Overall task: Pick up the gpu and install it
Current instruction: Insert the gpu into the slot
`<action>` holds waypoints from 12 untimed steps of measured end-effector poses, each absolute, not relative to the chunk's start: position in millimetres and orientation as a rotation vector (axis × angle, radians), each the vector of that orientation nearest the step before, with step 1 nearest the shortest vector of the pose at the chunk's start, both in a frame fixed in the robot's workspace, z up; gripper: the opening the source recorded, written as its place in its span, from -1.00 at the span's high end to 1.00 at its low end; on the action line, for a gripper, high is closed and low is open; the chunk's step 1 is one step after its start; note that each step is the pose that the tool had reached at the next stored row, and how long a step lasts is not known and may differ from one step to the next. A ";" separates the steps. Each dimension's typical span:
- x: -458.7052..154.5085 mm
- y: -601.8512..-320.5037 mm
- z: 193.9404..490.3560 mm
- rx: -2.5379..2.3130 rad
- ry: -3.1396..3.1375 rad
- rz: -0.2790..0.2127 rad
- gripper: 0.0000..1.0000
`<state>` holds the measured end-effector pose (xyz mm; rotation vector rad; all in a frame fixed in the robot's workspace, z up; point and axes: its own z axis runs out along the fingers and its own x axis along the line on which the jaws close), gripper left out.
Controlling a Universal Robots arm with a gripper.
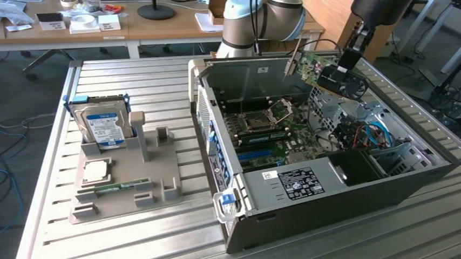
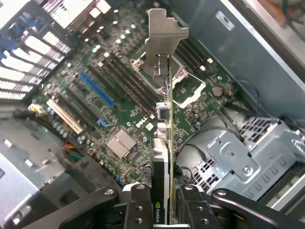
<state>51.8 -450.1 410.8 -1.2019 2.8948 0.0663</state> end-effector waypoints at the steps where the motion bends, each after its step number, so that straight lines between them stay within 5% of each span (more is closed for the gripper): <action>1: 51.8 -450.1 410.8 -1.228 2.884 0.067 0.46; 12: 51.8 -450.1 410.8 -1.511 2.751 0.067 0.46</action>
